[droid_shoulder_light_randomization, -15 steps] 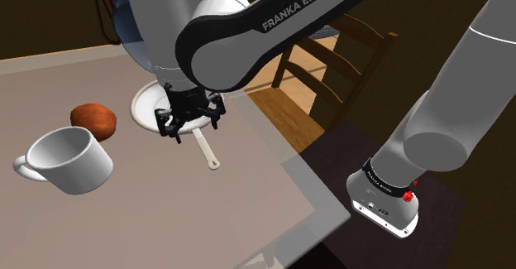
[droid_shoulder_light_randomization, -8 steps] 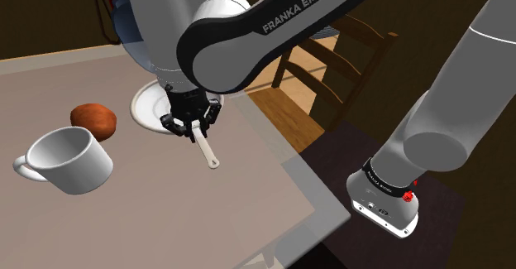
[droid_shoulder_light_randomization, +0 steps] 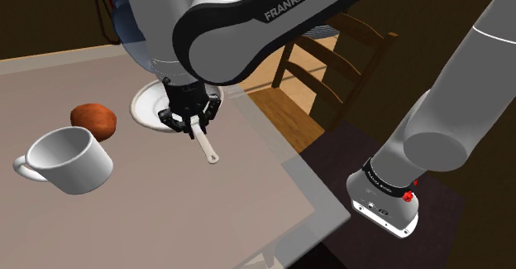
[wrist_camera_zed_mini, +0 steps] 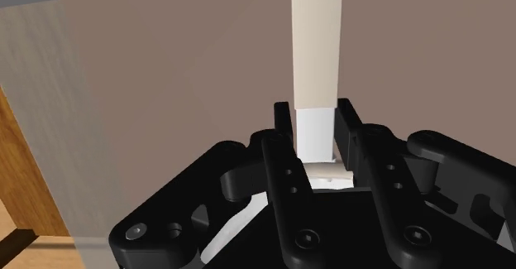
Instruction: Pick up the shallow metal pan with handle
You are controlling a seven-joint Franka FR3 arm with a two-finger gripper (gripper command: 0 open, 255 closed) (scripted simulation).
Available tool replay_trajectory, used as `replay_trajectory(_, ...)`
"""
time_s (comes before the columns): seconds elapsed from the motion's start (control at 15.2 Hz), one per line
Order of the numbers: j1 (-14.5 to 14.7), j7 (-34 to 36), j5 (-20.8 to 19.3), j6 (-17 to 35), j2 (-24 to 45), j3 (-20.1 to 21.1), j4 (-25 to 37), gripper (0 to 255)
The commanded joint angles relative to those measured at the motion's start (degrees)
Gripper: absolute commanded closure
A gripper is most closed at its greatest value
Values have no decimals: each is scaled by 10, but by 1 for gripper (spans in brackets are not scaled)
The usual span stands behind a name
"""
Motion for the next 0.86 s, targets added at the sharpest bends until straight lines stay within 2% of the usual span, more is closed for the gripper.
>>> replay_trajectory(0.0, -1, -5, 6, -14, -8, 0, 8, 255)
replay_trajectory(0.66, -5, -23, 29, -87, -40, 0, 57, 255)
replay_trajectory(0.79, -5, -23, 30, -88, -40, 0, 58, 255)
